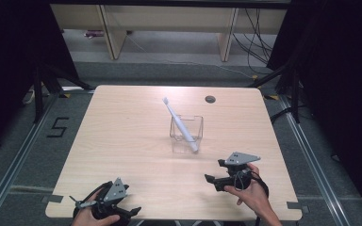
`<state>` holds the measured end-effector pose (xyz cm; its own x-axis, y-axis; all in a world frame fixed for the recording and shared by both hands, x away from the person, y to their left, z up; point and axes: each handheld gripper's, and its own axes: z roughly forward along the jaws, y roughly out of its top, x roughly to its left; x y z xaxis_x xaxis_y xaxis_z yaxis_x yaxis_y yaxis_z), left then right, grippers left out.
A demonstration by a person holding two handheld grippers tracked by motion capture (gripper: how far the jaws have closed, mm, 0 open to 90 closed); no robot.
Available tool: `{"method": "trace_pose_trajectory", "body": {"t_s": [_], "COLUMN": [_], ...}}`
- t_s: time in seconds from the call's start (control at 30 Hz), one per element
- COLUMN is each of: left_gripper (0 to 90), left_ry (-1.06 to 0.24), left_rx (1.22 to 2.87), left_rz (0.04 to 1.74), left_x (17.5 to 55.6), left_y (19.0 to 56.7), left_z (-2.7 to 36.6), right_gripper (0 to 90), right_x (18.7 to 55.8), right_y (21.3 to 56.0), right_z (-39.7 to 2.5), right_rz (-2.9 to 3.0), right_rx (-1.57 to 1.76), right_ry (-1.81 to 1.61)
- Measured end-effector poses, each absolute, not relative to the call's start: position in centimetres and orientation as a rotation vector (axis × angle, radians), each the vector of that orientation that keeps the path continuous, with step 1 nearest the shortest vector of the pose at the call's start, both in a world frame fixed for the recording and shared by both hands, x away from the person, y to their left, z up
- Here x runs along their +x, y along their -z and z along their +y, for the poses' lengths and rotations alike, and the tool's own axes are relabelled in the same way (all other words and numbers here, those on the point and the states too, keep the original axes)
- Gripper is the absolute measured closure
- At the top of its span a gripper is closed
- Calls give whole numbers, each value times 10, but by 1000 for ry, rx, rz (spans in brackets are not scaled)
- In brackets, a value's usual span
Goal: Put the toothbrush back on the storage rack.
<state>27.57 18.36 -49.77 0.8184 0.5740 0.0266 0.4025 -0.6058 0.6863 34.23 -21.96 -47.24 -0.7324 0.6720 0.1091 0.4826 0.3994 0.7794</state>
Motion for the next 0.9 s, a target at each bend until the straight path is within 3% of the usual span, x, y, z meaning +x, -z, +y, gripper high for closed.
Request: {"method": "trace_pose_trajectory", "body": {"t_s": [0.9], "left_gripper": [147], "left_ry": [-325], "left_rx": [2300], "left_rz": [719], "left_x": [275], "left_y": [498], "left_z": [183], "right_gripper": [197], "right_x": [322], "right_y": [478], "right_z": [-228], "right_rz": [2476], "right_rx": [981], "right_ry": [-1252]}}
